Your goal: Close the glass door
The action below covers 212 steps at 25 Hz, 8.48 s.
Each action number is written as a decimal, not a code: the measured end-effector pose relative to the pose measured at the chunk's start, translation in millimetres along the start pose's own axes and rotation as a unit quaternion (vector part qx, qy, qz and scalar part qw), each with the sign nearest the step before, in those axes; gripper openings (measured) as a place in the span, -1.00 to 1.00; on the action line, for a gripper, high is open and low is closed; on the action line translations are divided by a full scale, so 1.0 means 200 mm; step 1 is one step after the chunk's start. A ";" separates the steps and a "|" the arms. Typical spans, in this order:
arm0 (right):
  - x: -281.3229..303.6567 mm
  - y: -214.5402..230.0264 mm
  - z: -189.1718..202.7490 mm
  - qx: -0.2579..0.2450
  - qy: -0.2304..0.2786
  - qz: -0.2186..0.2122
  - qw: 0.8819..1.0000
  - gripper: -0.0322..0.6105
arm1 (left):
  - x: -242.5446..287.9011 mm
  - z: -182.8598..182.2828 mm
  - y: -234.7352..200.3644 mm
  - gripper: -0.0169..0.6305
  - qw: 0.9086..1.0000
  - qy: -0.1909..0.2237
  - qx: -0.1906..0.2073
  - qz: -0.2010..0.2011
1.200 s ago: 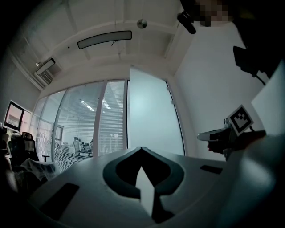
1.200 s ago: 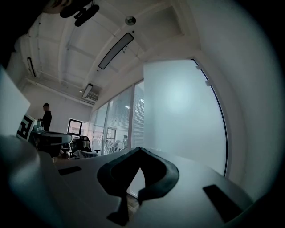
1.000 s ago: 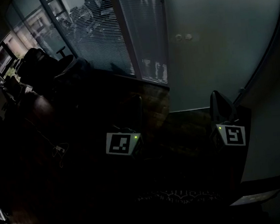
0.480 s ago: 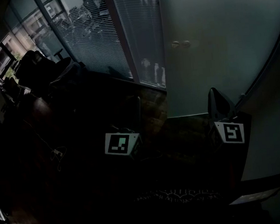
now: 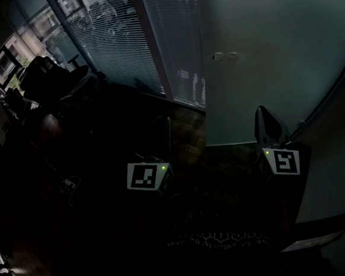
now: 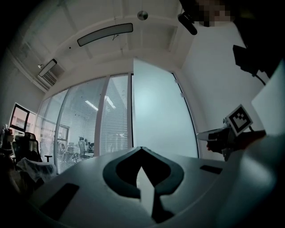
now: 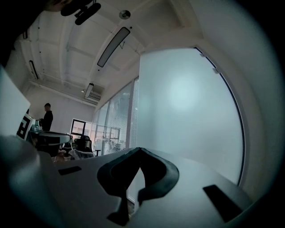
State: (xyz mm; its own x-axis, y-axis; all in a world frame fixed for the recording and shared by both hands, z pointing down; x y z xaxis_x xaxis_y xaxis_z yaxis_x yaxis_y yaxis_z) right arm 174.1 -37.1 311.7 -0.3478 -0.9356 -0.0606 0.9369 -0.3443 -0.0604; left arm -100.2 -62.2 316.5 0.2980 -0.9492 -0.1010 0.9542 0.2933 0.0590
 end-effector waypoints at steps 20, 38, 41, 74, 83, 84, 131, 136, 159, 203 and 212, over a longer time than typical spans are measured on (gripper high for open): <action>0.62 0.19 0.08 -0.001 -0.012 0.017 1.000 -0.89 | 0.69 0.07 -0.20 -0.94 1.000 0.002 -0.001 0.029; 0.89 0.29 0.12 -0.003 -0.019 0.049 0.999 -0.89 | 1.04 0.12 -0.33 -0.94 0.999 0.006 -0.005 0.051; 0.95 0.34 0.14 -0.002 -0.021 0.047 0.999 -0.89 | 1.12 0.14 -0.34 -0.94 0.999 0.003 -0.007 0.047; 1.42 0.56 0.46 0.022 -0.102 0.001 0.995 -0.52 | 1.55 0.21 -0.32 -0.94 0.999 -0.004 0.007 0.036; 1.49 0.59 0.51 0.022 -0.131 0.024 0.991 -0.52 | 1.52 0.21 -0.33 -0.94 1.000 -0.012 0.012 0.025; 1.48 0.59 0.51 0.019 -0.131 0.028 0.991 -0.52 | 1.51 0.21 -0.33 -0.94 1.000 -0.009 0.011 0.024; 2.19 1.01 0.57 0.038 -0.111 0.061 0.991 -0.57 | 2.31 0.28 -0.52 -0.94 1.000 0.003 0.006 0.001; 2.26 1.07 0.58 0.039 -0.111 0.072 0.990 -0.57 | 2.47 0.28 -0.53 -0.94 1.000 0.011 0.003 0.017; 2.50 1.30 0.59 0.035 -0.098 0.144 0.984 -0.57 | 2.93 0.30 -0.63 -0.94 0.997 0.025 -0.011 0.070; 2.88 1.72 0.69 0.038 -0.101 0.157 0.982 -0.57 | 3.48 0.43 -0.53 -0.94 0.997 0.018 -0.015 0.073; 2.90 1.75 0.67 0.040 -0.103 0.157 0.981 -0.57 | 3.50 0.41 -0.53 -0.94 0.997 0.016 -0.013 0.073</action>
State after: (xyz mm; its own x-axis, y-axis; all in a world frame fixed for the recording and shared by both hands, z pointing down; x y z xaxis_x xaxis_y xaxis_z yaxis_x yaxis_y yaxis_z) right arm 304.5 -709.8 388.1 -0.0348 -0.9896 0.1395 0.9994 -0.0340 0.0079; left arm 5.2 -766.1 321.1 0.4337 -0.8924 -0.1244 0.9010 0.4310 0.0491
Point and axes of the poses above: the fingertips, and each gripper's own axes: x forward along the fingers, y to its right, z out of its underside, the point moved 5 cm from there along -x, backward along the fingers, and after that the axes turned 13 degrees about -z, right-handed, at the moved point
